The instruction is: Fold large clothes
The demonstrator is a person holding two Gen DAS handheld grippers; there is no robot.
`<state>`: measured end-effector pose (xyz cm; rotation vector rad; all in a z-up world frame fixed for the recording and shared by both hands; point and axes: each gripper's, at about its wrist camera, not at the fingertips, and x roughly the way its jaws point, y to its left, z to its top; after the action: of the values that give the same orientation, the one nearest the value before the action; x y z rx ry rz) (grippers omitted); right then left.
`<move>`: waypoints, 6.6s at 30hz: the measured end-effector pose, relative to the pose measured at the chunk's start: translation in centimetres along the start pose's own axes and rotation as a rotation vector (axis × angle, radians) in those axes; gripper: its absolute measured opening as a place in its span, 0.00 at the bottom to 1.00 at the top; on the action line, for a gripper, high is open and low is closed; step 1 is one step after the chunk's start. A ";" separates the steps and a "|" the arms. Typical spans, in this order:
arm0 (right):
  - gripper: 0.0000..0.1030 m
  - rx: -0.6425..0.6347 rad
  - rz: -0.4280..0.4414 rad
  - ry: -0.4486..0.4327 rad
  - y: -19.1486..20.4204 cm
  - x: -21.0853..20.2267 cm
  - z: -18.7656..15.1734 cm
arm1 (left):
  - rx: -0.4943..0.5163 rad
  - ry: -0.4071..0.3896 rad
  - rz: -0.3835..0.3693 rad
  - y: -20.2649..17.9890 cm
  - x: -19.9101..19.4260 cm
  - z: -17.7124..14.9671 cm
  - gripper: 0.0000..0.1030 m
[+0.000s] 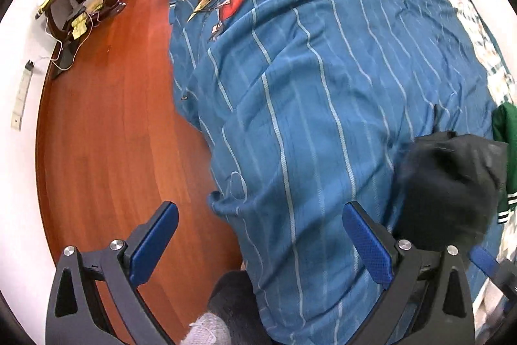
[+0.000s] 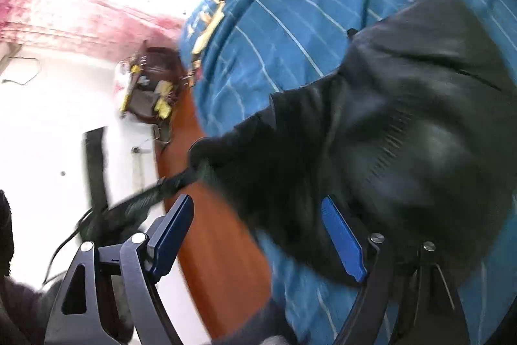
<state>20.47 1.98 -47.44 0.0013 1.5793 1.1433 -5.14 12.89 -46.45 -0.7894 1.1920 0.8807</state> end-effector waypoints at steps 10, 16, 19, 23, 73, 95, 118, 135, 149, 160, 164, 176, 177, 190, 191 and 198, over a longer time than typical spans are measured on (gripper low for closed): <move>0.27 0.403 -0.102 -0.028 -15.4 -2.3 3.5 | 0.010 0.011 -0.069 -3.7 0.8 -1.7 1.00; 0.27 0.325 -0.293 0.123 -13.8 6.8 7.6 | 0.011 0.049 -0.064 -4.8 1.9 -2.6 1.00; 0.27 0.318 -0.263 0.133 -13.0 5.1 7.9 | 0.005 0.049 -0.059 -5.1 1.9 -2.7 1.00; 0.79 0.351 -0.138 -0.005 -13.1 -1.6 5.8 | -0.076 0.074 -0.121 -4.9 2.8 -2.7 1.00; 0.22 0.615 -0.274 -0.058 -24.3 -2.6 -3.1 | 0.108 0.093 -0.313 -12.8 5.3 -2.0 0.83; 0.36 0.664 0.155 -0.297 -30.8 -12.9 -15.6 | 0.087 0.080 -0.357 -15.0 7.5 -0.5 0.23; 0.48 0.720 0.372 -0.506 -32.4 -7.2 -16.2 | 0.185 0.172 -0.361 -16.2 7.1 1.5 0.23; 0.42 0.650 0.447 -0.680 -25.0 -22.5 -7.8 | 0.333 0.008 -0.555 -26.4 -7.8 9.1 0.22; 0.42 0.619 0.504 -0.909 -43.9 -36.9 7.7 | 0.515 -0.136 -0.739 -56.4 -4.0 17.8 0.22; 0.51 0.842 0.470 -0.734 -62.6 -31.0 9.0 | 0.695 -0.054 -0.609 -65.3 9.6 14.5 0.26; 0.75 0.848 0.156 -0.644 -58.3 -32.3 10.3 | 0.762 -0.041 -0.553 -65.8 9.0 14.4 0.28; 0.90 0.831 -0.856 -0.493 -40.4 -33.6 8.0 | 1.079 -0.324 -0.252 -65.1 0.9 10.1 0.98; 0.90 0.850 -0.882 -0.490 -38.5 -33.3 7.3 | 1.103 -0.342 -0.241 -64.4 -0.3 9.6 0.98; 0.91 0.899 -1.053 -0.629 -12.3 -41.2 -0.7 | 1.219 -0.407 -0.336 -53.7 -18.8 7.0 0.98; 0.91 0.895 -1.066 -0.640 -10.3 -41.7 -1.2 | 1.218 -0.408 -0.349 -52.8 -20.0 7.0 0.98; 0.91 0.866 -1.112 -0.733 4.9 -45.0 -5.2 | 1.219 -0.435 -0.437 -45.6 -29.8 6.6 0.98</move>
<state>30.55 -23.33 -10.93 0.0918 0.9962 -0.4226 34.26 -6.29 -13.49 0.1579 0.8788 -0.1225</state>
